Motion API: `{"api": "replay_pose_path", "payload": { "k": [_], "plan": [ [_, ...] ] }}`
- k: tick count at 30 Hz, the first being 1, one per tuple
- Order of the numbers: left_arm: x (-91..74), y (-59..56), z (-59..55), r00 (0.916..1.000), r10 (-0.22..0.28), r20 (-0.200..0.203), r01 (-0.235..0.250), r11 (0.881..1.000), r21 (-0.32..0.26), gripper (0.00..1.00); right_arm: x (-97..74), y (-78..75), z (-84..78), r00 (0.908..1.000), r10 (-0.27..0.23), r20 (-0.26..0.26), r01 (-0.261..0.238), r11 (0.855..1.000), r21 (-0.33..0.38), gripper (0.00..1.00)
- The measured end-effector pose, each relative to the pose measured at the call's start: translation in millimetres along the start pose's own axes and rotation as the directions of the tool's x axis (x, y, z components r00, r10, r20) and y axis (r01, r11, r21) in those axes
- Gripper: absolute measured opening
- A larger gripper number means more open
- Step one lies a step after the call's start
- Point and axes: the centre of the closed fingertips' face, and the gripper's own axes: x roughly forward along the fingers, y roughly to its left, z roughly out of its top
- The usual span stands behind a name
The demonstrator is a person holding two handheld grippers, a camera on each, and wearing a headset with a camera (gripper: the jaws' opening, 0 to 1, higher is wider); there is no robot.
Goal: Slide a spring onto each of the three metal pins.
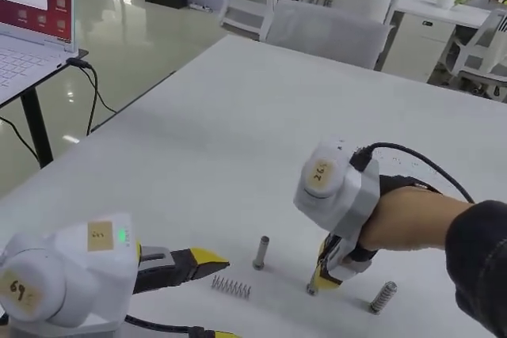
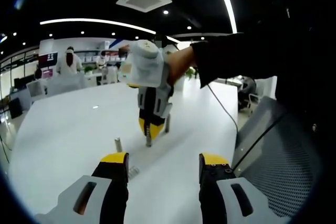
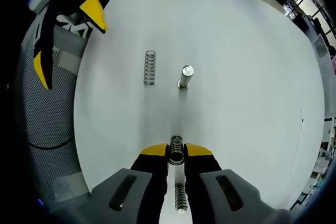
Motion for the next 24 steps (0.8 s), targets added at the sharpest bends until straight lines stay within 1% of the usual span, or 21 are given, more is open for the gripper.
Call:
{"api": "replay_pose_path", "payload": {
  "k": [7,15,20,24],
  "plan": [
    [0.5,1.0,-1.6,1.0000,0.000,-0.002,0.000,1.000,-0.004,0.48,8.1,2.5,-3.3,1.0000,0.004,-0.009,-0.004,1.000,-0.001,0.09],
    [1.4,1.2,-0.3,1.0000,-0.002,0.000,0.002,1.000,-0.003,0.48,8.8,1.8,-3.4,1.0000,0.003,-0.007,-0.003,1.000,-0.002,0.09],
    [0.1,2.2,-0.4,1.0000,0.000,0.002,0.000,1.000,-0.001,0.48,8.6,2.4,-3.8,1.0000,0.004,-0.005,-0.004,1.000,0.000,0.13],
    [-0.8,2.8,-1.2,1.0000,0.002,0.001,-0.002,1.000,-0.002,0.48,5.4,2.2,-2.2,1.0000,-0.005,0.005,0.005,1.000,-0.002,0.16]
  ]
}}
